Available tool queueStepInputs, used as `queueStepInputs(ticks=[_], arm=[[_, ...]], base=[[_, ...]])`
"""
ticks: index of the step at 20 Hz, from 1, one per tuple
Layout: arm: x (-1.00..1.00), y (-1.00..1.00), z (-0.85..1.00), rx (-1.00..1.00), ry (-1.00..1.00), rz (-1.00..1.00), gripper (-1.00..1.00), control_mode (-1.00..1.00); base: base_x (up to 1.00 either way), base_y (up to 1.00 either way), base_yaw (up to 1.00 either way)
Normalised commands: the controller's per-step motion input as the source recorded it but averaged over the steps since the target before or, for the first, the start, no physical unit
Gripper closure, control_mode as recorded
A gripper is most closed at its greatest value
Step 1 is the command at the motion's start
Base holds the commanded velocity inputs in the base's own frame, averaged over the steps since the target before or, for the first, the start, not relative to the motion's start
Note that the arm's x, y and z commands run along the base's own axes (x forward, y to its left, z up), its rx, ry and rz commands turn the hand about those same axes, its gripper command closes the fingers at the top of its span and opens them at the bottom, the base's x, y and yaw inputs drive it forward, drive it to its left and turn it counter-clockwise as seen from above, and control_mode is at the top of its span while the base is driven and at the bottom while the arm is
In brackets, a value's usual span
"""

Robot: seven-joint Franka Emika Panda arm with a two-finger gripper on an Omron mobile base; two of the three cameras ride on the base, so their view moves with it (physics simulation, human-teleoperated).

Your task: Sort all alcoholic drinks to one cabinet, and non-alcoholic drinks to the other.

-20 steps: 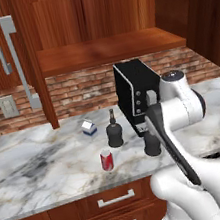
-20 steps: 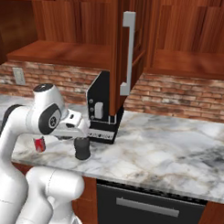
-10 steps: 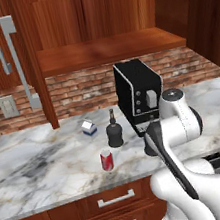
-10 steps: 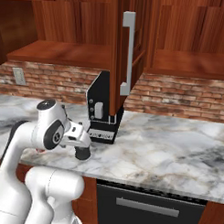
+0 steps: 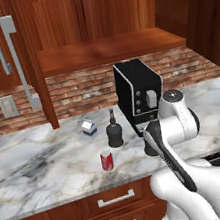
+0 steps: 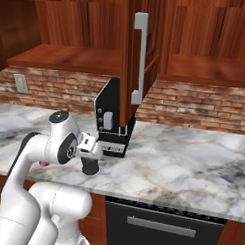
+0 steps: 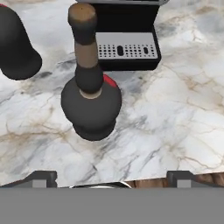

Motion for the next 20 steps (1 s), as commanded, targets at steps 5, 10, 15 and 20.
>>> queueStepInputs(ticks=[5, 10, 15, 20], arm=[[0.45, 0.01, -0.10, 0.01, 0.00, 0.00, -1.00, -1.00], [0.39, 0.02, -0.12, 0.00, 0.00, 0.00, -1.00, -1.00], [0.32, 0.07, -0.24, 0.00, 0.00, 0.01, -1.00, -1.00], [0.04, 0.02, -0.28, 0.00, -0.01, 0.03, -1.00, -1.00]], base=[[0.00, 0.00, 0.00], [0.00, 0.00, 0.00], [0.00, 0.00, 0.00], [0.00, 0.00, 0.00]])
